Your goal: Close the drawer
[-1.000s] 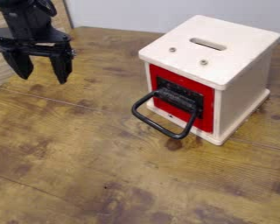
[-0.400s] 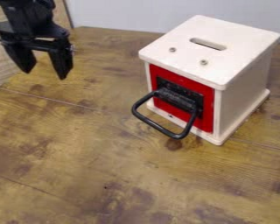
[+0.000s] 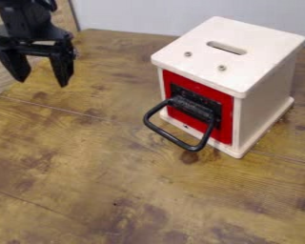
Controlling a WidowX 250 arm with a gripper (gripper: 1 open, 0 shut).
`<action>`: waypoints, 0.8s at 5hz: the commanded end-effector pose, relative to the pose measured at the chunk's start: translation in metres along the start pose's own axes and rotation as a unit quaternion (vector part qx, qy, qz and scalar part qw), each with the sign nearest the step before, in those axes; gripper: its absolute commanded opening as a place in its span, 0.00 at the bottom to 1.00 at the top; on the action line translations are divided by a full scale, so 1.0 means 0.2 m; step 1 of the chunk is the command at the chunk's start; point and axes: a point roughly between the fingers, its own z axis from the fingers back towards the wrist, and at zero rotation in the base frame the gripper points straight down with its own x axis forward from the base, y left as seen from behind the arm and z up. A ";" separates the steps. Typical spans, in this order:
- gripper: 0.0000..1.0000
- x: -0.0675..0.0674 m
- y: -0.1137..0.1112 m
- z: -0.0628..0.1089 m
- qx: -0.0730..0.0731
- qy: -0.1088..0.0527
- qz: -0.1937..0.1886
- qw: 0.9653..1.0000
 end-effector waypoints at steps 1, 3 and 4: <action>1.00 0.02 -0.01 0.17 -0.012 -0.048 -0.003 0.999; 1.00 0.08 -0.03 0.18 -0.018 -0.046 0.001 0.999; 1.00 0.08 -0.04 0.15 -0.014 -0.043 -0.008 0.999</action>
